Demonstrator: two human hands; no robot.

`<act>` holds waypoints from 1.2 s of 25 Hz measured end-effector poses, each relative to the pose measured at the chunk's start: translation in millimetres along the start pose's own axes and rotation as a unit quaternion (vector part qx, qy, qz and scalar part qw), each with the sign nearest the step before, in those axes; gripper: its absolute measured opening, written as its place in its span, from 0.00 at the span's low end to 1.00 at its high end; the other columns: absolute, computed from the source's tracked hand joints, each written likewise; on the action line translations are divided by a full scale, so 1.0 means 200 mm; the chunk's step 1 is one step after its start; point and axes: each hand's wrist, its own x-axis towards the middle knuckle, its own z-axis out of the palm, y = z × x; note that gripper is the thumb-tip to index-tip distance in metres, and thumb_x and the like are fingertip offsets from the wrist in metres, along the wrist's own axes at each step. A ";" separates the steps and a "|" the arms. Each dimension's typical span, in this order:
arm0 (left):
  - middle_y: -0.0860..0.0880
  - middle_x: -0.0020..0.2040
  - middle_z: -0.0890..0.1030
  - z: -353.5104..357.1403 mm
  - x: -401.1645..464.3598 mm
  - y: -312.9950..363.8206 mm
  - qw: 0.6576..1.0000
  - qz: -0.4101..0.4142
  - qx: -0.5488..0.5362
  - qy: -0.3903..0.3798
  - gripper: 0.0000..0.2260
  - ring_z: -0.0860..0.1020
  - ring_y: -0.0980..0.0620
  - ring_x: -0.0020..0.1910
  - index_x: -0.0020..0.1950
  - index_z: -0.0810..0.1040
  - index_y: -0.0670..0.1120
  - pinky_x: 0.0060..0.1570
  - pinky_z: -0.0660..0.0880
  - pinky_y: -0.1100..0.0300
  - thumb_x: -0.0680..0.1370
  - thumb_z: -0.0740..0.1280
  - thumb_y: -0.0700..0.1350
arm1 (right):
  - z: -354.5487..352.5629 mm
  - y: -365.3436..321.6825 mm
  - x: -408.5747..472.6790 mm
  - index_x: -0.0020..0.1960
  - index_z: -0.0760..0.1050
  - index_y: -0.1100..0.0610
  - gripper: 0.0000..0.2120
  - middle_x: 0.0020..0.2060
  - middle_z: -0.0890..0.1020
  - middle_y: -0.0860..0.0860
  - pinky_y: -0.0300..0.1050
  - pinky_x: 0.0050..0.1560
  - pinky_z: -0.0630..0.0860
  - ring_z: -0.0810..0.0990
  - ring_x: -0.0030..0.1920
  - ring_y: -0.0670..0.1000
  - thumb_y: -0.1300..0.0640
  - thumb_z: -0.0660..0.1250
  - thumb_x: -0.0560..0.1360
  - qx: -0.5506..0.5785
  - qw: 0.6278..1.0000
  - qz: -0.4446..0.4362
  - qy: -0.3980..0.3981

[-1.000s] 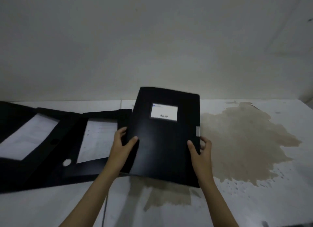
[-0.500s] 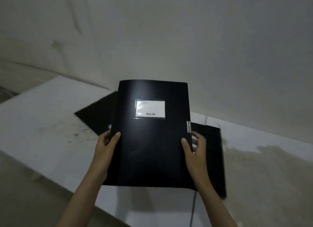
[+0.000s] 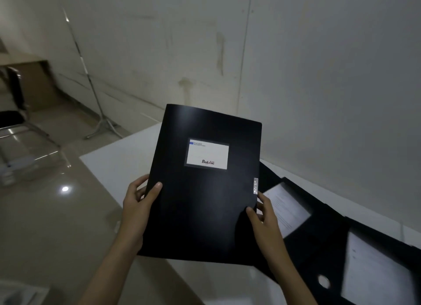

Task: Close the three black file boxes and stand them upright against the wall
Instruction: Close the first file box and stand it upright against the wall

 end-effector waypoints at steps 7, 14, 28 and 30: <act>0.48 0.57 0.79 -0.04 0.48 0.16 1.000 0.022 -0.009 -0.011 0.18 0.79 0.51 0.52 0.64 0.70 0.53 0.42 0.75 0.59 0.74 0.66 0.49 | 0.21 -0.16 0.48 0.64 0.67 0.48 0.15 0.55 0.76 0.48 0.35 0.42 0.71 0.76 0.52 0.42 0.56 0.57 0.78 0.028 0.999 -0.030 0.011; 0.46 0.58 0.79 -0.06 0.93 0.19 0.999 -0.021 -0.019 -0.043 0.18 0.79 0.48 0.53 0.64 0.72 0.49 0.43 0.74 0.57 0.75 0.63 0.51 | 0.38 -0.21 0.91 0.61 0.67 0.50 0.12 0.48 0.76 0.46 0.35 0.42 0.71 0.77 0.50 0.44 0.57 0.58 0.78 0.023 0.999 -0.027 -0.011; 0.46 0.64 0.72 -0.22 2.06 0.14 0.994 0.103 0.008 -0.038 0.20 0.74 0.50 0.59 0.65 0.61 0.47 0.58 0.72 0.52 0.76 0.64 0.44 | 1.27 -0.13 1.78 0.70 0.56 0.47 0.23 0.71 0.64 0.52 0.47 0.66 0.67 0.67 0.67 0.53 0.59 0.59 0.78 -0.064 0.997 0.026 -0.027; 0.45 0.64 0.70 -0.20 2.18 0.09 0.989 0.134 0.031 -0.049 0.18 0.73 0.49 0.61 0.62 0.60 0.51 0.61 0.71 0.51 0.76 0.64 0.43 | 1.43 -0.22 1.91 0.73 0.49 0.47 0.31 0.74 0.56 0.50 0.49 0.72 0.58 0.57 0.73 0.51 0.60 0.61 0.77 -0.106 0.992 -0.060 -0.032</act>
